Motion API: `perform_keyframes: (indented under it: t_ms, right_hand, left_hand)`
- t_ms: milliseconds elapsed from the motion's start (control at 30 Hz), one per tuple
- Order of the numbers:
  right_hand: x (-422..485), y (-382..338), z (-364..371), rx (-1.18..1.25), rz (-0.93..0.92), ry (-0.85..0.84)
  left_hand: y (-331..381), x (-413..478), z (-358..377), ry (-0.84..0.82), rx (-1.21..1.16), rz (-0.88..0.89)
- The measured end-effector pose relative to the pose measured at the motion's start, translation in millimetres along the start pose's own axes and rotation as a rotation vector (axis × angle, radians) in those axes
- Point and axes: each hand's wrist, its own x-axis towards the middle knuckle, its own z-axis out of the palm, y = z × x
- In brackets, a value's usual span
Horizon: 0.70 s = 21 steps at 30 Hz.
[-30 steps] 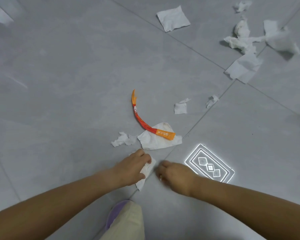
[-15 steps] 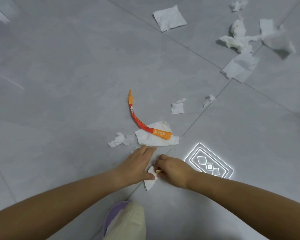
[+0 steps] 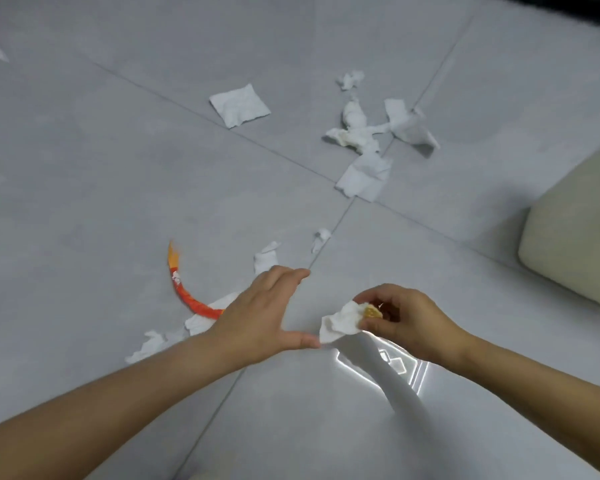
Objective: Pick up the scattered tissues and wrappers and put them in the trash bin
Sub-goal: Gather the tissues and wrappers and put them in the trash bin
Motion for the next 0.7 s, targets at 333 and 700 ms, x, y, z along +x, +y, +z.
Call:
perform_keyframes:
  t_ms: [333,700]
  right_hand:
    - [-83,17,-169,0.054,-0.158,0.610]
    - [-144,91,-301,0.032,-0.075,1.086]
  left_hand:
    - [183,136,-55,0.075,0.192,0.425]
    - [379,282,-19,0.313,0.428,0.512]
